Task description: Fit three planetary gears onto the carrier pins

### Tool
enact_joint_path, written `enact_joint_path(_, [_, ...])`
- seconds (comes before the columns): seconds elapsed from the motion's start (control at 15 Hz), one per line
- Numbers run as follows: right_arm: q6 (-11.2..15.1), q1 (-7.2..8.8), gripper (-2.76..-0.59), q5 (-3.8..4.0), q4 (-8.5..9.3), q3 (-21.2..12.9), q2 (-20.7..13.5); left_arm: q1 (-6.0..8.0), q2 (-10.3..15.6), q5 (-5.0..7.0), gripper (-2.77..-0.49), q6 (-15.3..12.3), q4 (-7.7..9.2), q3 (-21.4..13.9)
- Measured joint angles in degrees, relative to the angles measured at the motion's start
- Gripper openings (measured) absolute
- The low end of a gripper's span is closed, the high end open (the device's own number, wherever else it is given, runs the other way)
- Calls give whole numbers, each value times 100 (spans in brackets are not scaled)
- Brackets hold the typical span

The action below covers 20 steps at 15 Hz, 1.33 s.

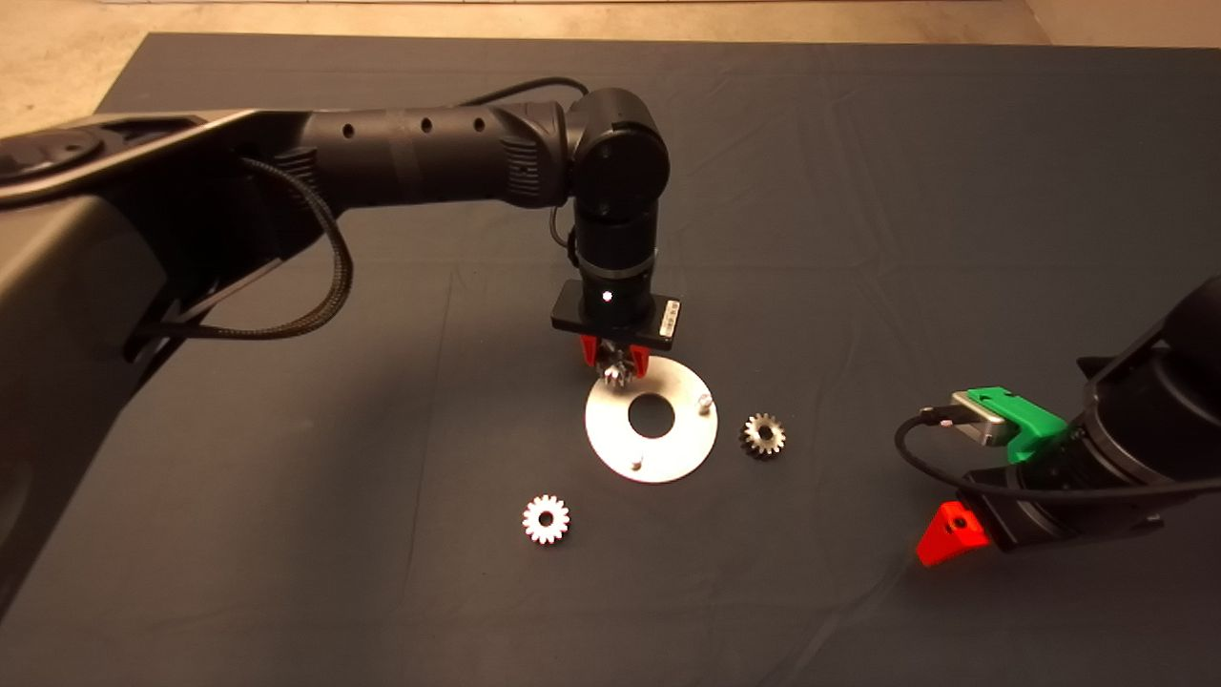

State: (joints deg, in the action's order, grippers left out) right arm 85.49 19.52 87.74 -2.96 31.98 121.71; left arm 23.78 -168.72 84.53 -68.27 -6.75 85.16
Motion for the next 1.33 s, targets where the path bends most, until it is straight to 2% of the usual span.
enact_joint_path(0.87, [0,0,-60,0,1,0,0,-13,0,-62,-237,-9,4,0])
enact_joint_path(1.07, [0,0,-60,0,-2,0,1,-13,0,-179,-237,-52,4,0])
enact_joint_path(1.33, [0,0,-60,0,1,0,-1,-13,0,-204,-237,-94,4,0])
